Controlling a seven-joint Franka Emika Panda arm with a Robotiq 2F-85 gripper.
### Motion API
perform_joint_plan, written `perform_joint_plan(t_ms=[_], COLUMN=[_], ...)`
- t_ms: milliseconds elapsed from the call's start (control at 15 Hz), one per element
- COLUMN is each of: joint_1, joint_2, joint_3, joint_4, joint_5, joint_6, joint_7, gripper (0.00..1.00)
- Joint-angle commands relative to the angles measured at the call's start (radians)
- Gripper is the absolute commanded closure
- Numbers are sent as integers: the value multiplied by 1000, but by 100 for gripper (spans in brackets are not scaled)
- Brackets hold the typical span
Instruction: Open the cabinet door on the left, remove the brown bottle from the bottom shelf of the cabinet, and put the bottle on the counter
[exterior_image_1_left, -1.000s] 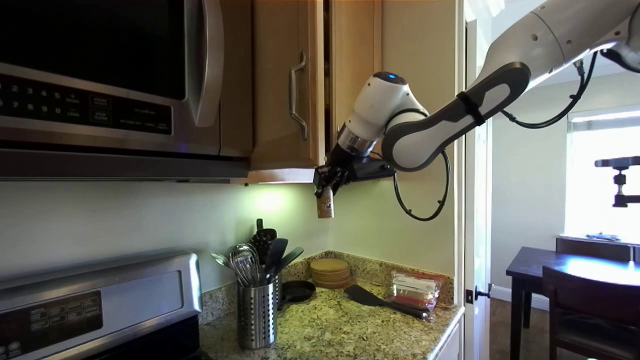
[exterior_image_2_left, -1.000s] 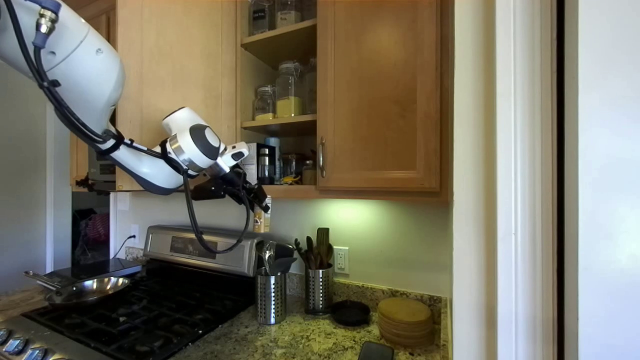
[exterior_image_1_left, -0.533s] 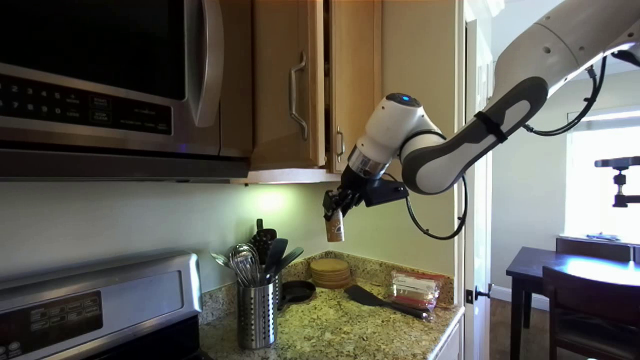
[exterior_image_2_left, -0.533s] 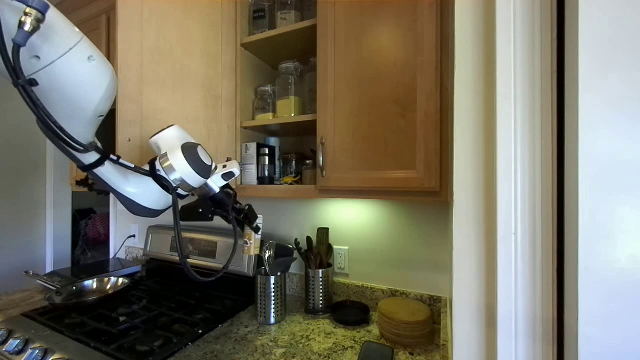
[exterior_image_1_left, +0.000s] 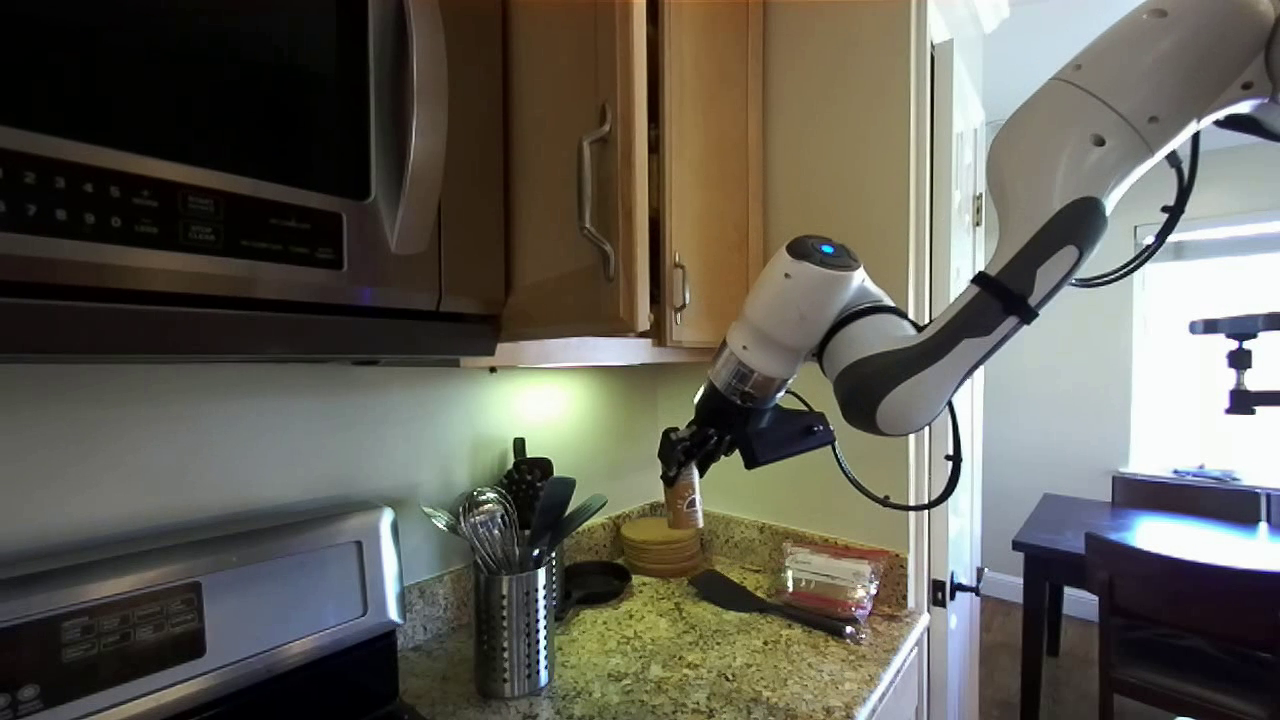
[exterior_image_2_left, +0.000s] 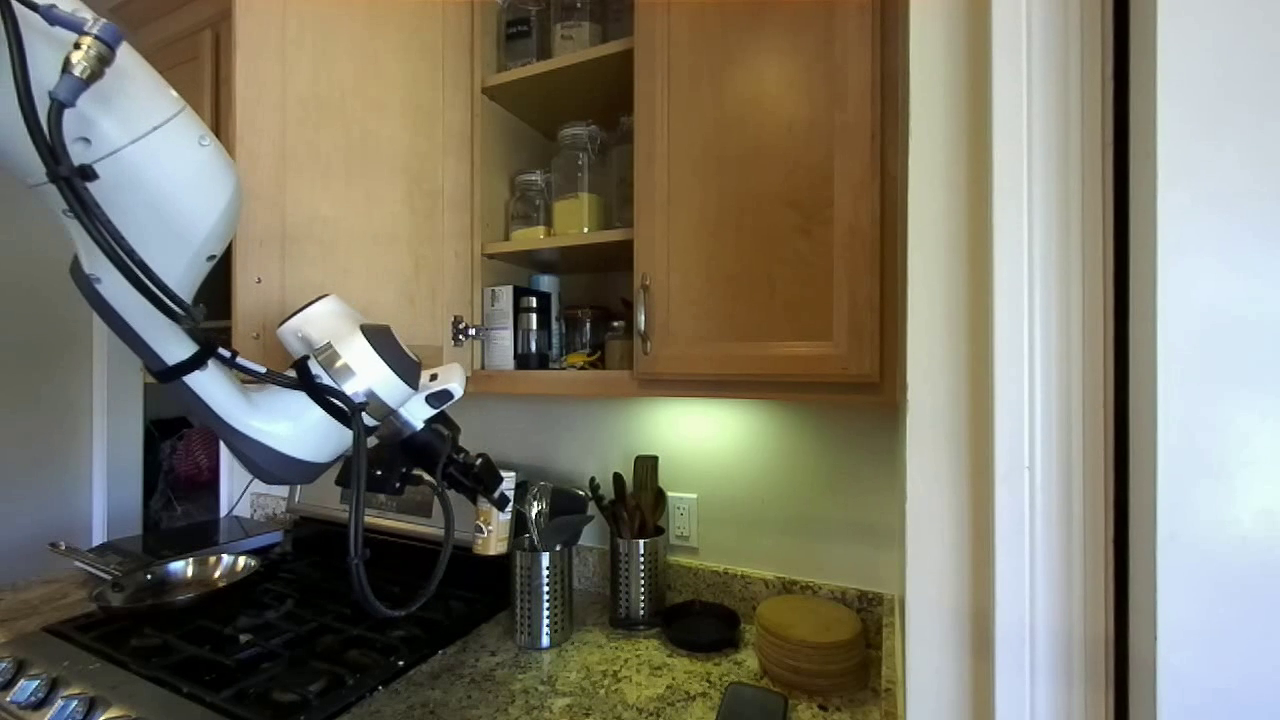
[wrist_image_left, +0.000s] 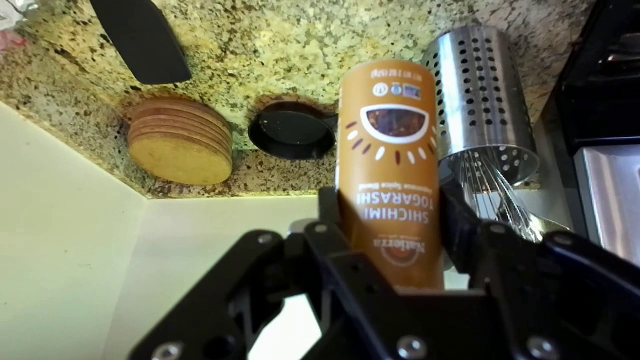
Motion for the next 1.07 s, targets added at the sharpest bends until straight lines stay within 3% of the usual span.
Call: perform_joint_plan(t_ms=[0,1000], joint_1=[-21,-5], joint_2=[42,325], joint_3=[1,-7], joint_4=[4,212], joint_5=[-159,-727], joint_6=[41,118], joint_7=[177,754], gripper=[74,74])
